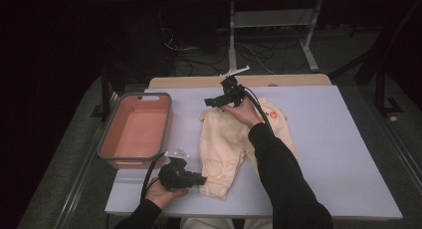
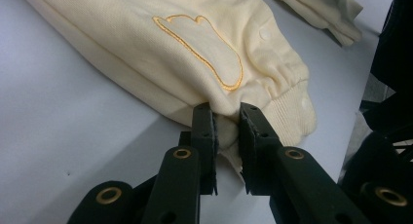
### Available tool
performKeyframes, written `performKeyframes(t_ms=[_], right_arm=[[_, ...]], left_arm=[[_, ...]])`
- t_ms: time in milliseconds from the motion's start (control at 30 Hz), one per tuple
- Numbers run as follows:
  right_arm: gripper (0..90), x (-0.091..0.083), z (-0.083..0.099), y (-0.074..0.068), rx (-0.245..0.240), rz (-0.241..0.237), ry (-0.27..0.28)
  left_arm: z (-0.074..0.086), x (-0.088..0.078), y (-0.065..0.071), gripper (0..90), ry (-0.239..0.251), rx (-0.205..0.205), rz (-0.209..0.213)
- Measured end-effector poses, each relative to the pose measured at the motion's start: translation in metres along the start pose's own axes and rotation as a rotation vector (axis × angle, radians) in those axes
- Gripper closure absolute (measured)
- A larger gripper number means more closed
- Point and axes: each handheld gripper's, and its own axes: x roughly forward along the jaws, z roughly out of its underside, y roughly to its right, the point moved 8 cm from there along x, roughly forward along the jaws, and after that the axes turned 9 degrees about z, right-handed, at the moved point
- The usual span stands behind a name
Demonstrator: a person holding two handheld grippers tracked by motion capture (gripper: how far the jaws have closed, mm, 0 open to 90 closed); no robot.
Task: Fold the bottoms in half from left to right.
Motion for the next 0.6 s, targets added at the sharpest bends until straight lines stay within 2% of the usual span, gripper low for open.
performKeyframes(t_ms=[400,600], right_arm=[[0.0,0.004,-0.015,0.009,0.001,0.035,0.009],[0.0,0.016,-0.01,0.008,0.007,0.032,-0.008]], left_arm=[[0.0,0.001,-0.001,77.4,0.001,-0.005,0.002],[0.0,0.001,-0.001,77.4,0.001,-0.011,0.006]])
